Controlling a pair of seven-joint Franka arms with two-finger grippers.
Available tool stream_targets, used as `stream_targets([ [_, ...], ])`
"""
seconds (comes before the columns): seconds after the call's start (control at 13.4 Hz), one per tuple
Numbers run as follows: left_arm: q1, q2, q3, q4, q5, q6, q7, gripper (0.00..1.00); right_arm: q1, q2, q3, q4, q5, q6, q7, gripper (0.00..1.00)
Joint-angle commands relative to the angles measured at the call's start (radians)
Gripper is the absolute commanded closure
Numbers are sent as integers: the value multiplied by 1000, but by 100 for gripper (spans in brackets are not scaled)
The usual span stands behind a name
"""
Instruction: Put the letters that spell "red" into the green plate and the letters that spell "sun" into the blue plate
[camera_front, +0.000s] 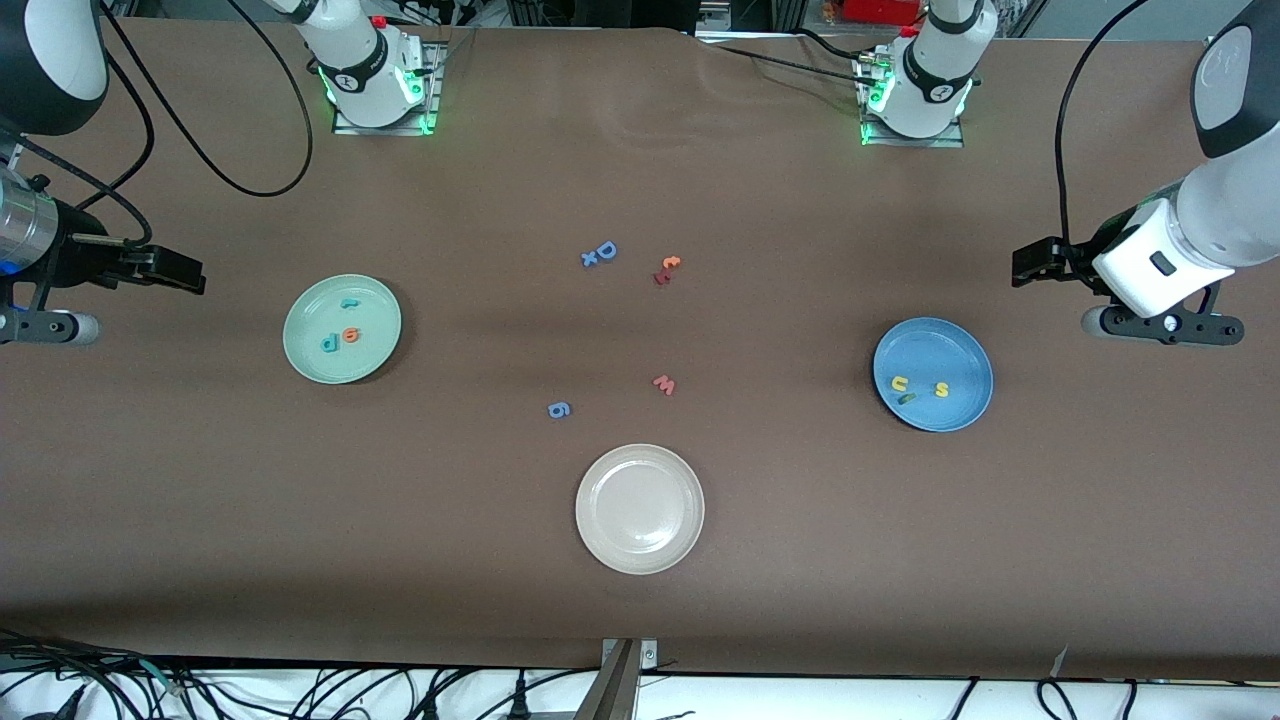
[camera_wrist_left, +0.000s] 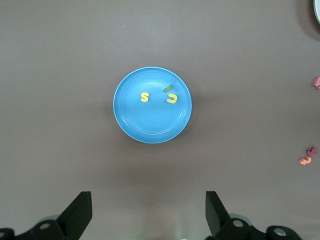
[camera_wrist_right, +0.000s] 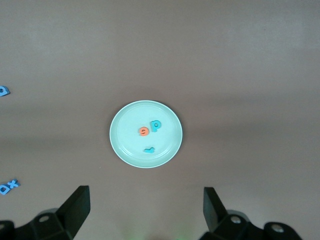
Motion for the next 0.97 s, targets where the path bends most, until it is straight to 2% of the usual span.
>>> stream_targets([
  [0.0,3,-70,-1,-86,-20,42,24,0,1,-13,2,-10,-15,6,-11,0],
  [0.9,-3,-71,-1,-84,-19,43,23,0,1,-13,1,-3,-1,10,3,0],
])
